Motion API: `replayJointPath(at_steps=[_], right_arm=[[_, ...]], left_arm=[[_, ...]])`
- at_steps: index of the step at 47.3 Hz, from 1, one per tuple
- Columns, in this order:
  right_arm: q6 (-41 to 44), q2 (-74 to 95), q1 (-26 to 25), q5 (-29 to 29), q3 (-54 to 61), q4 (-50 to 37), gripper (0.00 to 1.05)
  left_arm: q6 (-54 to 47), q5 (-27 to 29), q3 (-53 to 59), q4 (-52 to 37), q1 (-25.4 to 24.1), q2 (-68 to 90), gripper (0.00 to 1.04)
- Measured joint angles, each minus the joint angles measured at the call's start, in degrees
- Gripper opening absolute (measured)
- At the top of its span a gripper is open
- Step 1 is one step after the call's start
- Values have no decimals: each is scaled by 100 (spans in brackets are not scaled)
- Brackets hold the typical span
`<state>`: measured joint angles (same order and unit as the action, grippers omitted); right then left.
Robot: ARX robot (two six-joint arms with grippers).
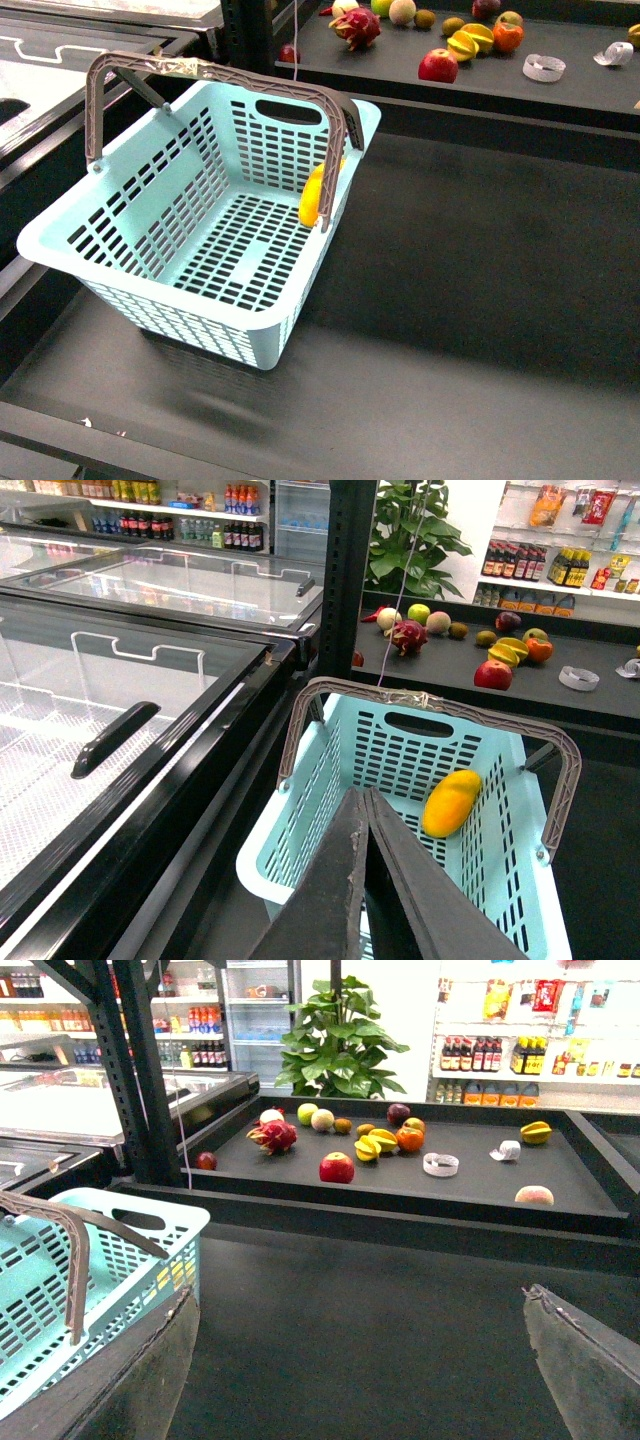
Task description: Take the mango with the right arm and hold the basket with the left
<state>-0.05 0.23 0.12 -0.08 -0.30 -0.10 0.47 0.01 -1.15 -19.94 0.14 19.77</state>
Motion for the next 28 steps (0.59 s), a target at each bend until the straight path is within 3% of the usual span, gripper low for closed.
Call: replayJointPath(at_steps=[25, 28], right_arm=[[0, 0, 0, 0, 0, 0, 97], [0, 0, 0, 0, 0, 0, 97]], left_arm=[[-2, 0, 0, 955, 0, -957, 4], [-4, 0, -2, 1467, 0, -1344, 4]])
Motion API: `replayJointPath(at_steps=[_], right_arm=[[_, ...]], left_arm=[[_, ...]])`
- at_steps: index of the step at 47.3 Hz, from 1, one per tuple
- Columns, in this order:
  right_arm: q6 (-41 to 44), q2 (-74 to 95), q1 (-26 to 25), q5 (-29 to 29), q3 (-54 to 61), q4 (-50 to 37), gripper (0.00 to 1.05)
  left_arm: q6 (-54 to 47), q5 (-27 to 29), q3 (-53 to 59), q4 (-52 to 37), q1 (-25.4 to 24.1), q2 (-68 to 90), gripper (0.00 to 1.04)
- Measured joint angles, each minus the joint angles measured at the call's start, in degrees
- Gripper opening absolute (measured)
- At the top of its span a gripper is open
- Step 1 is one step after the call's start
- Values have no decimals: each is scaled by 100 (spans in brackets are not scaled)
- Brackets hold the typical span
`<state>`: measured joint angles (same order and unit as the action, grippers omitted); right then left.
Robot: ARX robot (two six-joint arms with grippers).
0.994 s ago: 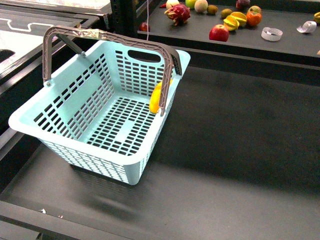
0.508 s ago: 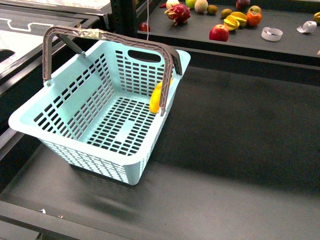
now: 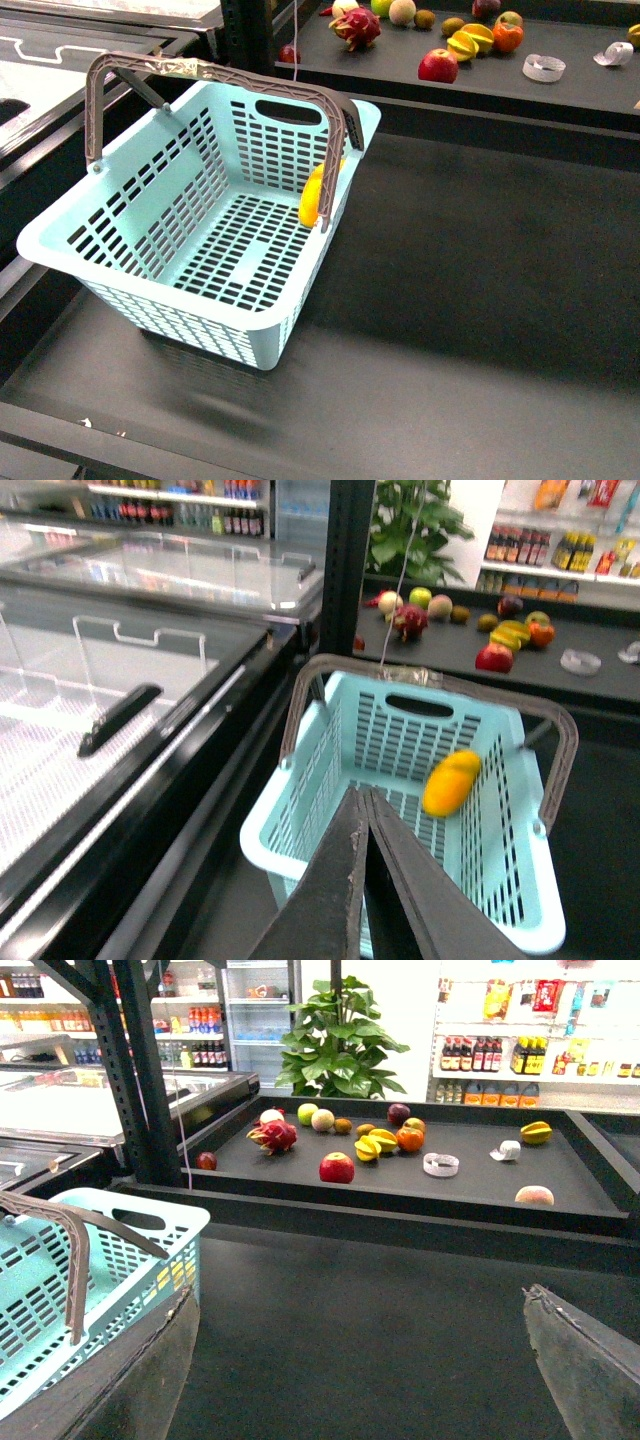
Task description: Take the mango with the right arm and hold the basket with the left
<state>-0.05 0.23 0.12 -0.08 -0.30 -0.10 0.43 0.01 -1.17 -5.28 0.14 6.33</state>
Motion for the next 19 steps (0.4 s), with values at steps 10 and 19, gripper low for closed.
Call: replayJointPath(at_steps=[10, 19], right_arm=[[0, 0, 0, 0, 0, 0, 97], [0, 0, 0, 0, 0, 0, 97]], left_arm=[[0, -2, 0, 514, 0, -599, 4], [0, -2, 0, 514, 0, -603, 4]])
